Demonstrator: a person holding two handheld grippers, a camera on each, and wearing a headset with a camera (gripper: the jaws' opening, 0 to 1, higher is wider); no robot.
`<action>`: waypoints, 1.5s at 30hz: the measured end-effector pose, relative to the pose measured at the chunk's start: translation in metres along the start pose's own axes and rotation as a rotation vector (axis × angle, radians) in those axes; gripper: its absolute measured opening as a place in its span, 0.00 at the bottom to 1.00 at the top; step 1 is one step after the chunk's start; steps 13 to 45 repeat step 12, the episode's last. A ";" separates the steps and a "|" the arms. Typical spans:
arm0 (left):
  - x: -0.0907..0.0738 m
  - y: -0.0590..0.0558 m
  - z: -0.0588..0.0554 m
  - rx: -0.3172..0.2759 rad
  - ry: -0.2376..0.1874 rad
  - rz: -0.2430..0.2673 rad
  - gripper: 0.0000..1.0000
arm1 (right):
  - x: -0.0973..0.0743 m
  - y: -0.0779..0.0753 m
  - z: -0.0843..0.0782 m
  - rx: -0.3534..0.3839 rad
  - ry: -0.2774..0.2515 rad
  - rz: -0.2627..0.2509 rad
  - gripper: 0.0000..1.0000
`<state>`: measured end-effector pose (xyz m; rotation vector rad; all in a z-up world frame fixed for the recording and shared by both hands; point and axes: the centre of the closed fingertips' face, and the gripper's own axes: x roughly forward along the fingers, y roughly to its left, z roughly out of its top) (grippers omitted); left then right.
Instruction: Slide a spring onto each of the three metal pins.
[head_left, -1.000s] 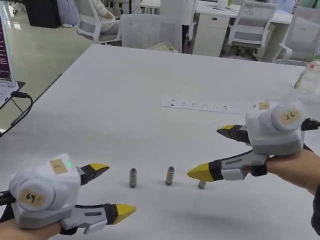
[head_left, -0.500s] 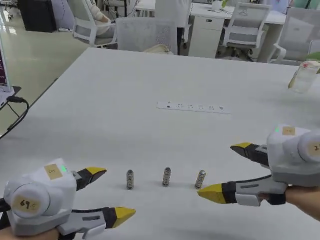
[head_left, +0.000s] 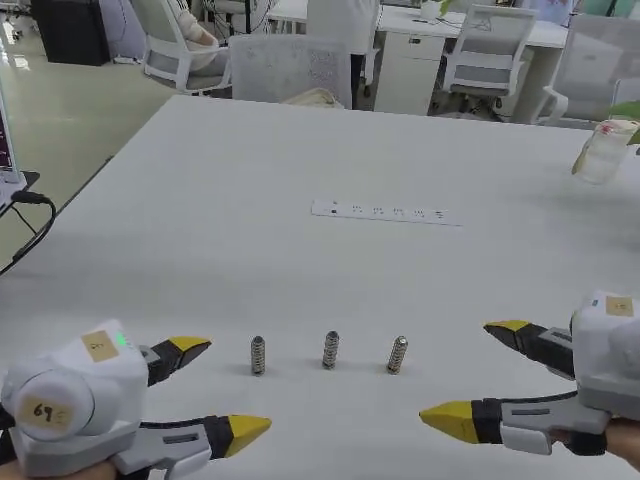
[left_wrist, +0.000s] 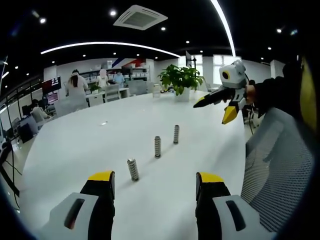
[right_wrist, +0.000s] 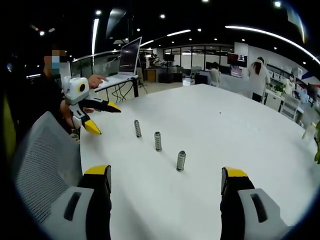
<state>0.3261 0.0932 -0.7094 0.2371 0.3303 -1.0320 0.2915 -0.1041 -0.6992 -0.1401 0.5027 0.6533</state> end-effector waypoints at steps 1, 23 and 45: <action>0.000 0.000 -0.001 -0.002 -0.001 0.000 0.62 | 0.001 0.000 -0.002 0.006 0.001 0.001 0.90; 0.006 -0.001 -0.011 -0.026 0.008 -0.003 0.61 | 0.016 0.004 -0.026 0.015 0.018 0.023 0.92; 0.006 -0.001 -0.011 -0.026 0.008 -0.003 0.61 | 0.016 0.004 -0.026 0.015 0.018 0.023 0.92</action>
